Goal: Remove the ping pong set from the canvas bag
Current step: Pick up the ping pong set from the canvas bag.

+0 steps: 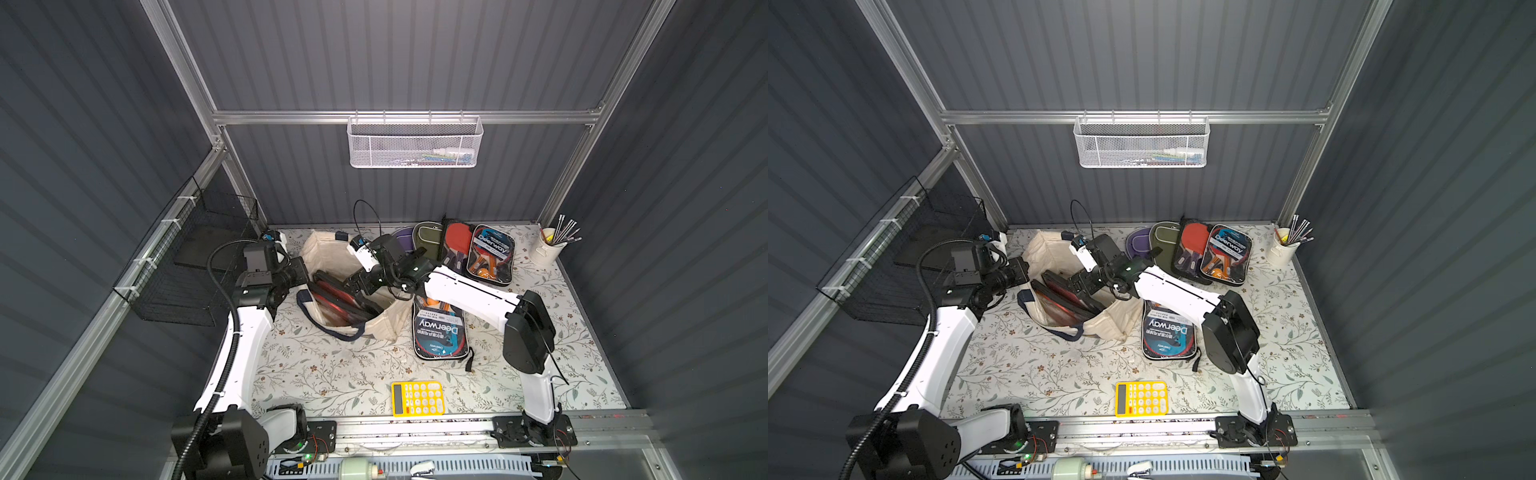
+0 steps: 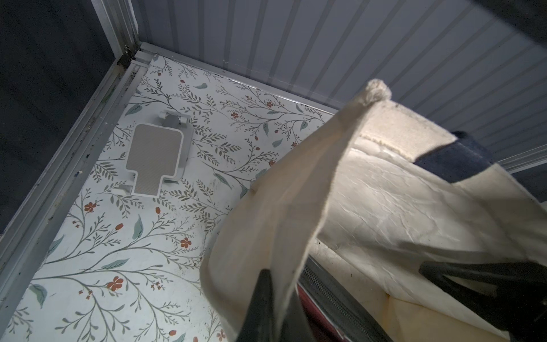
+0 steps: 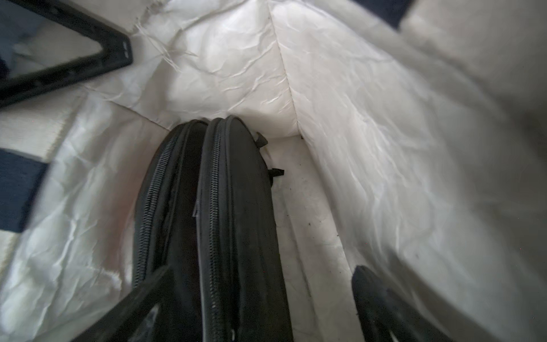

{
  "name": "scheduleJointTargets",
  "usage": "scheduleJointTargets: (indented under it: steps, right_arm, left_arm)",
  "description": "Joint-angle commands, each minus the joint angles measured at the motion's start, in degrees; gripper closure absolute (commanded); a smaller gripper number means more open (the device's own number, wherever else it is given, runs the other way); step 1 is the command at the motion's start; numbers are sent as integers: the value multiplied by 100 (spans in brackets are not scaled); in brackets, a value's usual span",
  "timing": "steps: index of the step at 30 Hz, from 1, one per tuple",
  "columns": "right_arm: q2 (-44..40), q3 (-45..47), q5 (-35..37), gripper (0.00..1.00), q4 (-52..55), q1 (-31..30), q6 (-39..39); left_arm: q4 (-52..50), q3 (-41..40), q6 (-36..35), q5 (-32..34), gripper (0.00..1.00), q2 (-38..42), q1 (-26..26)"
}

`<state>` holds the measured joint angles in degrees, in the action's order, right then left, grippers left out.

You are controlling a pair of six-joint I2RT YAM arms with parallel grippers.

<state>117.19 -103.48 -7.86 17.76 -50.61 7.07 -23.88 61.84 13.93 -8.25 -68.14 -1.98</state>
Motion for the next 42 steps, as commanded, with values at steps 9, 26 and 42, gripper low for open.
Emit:
scheduleJointTargets:
  steps: [9,26,42]
  right_arm:
    - [435,-649,757,5,699,-237,-428]
    - [434,-831,786,5,860,-460,-490]
    - [852,-944,1095,7,841,-468,-586]
  left_arm:
    - [305,-49,-93,-350,100,154,-39]
    - [325,-14,-84,-400,100,126,-48]
    - [332,-22,-75,-414,100,161,-48]
